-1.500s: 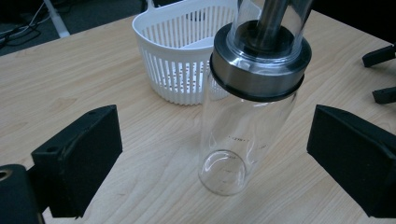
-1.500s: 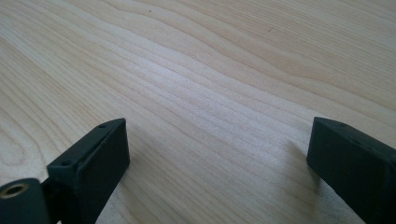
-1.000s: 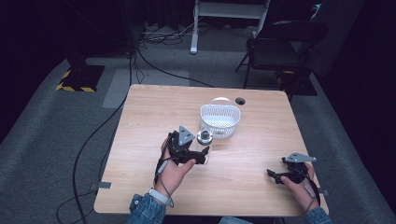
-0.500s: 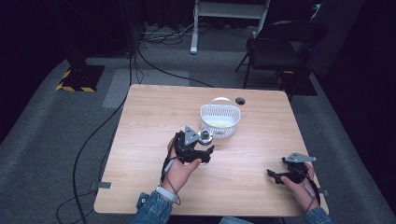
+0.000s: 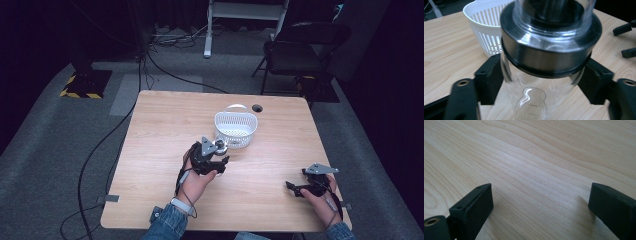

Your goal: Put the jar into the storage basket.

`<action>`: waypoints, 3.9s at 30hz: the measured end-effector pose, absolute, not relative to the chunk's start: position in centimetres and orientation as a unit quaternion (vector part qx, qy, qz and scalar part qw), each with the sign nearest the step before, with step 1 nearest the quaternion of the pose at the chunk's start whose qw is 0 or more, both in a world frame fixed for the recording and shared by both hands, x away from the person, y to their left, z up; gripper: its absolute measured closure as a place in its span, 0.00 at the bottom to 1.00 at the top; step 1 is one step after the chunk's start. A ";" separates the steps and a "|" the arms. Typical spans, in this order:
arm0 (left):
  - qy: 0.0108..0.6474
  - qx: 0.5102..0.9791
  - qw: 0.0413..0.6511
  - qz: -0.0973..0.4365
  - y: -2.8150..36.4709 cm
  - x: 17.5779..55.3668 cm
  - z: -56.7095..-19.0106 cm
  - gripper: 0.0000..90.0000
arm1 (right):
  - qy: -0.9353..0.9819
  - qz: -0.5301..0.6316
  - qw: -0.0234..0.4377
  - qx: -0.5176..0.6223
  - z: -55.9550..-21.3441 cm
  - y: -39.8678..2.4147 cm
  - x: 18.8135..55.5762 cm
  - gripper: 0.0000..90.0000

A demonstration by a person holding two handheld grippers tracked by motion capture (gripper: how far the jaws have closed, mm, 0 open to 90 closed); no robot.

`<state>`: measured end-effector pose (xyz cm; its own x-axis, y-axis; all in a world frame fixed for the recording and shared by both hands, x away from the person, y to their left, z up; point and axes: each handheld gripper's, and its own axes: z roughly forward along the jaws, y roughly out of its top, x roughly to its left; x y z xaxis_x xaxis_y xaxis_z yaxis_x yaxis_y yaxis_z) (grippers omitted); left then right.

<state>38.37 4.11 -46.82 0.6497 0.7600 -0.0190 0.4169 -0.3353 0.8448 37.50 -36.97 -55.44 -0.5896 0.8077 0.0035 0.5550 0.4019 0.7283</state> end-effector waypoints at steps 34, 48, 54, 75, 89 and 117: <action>0.369 0.792 0.440 0.208 3.8 38.9 -41.7 0.34 | 0.818 0.354 0.178 0.416 -55.4 -37.0 37.5 0.06; 0.356 0.791 0.447 0.218 3.1 40.1 -38.5 0.34 | 0.817 0.354 0.179 0.418 -55.4 -37.0 37.5 0.06; 0.351 0.788 0.453 0.227 2.8 40.7 -37.2 0.34 | 0.817 0.354 0.179 0.418 -55.4 -36.9 37.5 0.06; 0.344 0.785 0.455 0.243 1.2 43.7 -34.0 0.34 | 0.816 0.352 0.180 0.421 -55.4 -36.9 37.4 0.06; 0.349 0.781 0.459 0.241 -0.2 46.7 -33.4 0.34 | 0.816 0.353 0.180 0.421 -55.4 -36.9 37.4 0.06; 0.366 0.763 0.471 0.249 -2.8 50.5 -38.0 0.34 | 0.815 0.352 0.182 0.423 -55.4 -36.9 37.4 0.06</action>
